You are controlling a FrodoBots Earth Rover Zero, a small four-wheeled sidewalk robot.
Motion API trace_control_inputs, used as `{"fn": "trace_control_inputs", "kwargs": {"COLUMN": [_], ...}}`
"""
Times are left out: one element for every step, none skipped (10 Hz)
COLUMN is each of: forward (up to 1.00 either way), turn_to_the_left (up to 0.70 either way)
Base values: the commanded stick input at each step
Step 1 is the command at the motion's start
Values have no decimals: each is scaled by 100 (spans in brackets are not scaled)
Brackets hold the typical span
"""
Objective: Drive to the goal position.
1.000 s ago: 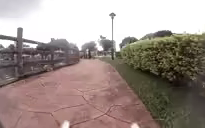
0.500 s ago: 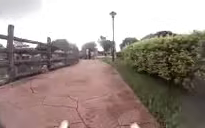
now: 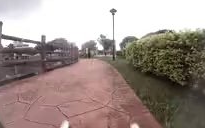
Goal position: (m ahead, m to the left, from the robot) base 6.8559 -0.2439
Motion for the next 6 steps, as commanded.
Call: {"fn": "trace_control_inputs", "kwargs": {"forward": [70, 70, 70, 70, 70, 70], "turn_to_the_left": [0, 0, 0, 0, 0, 0]}}
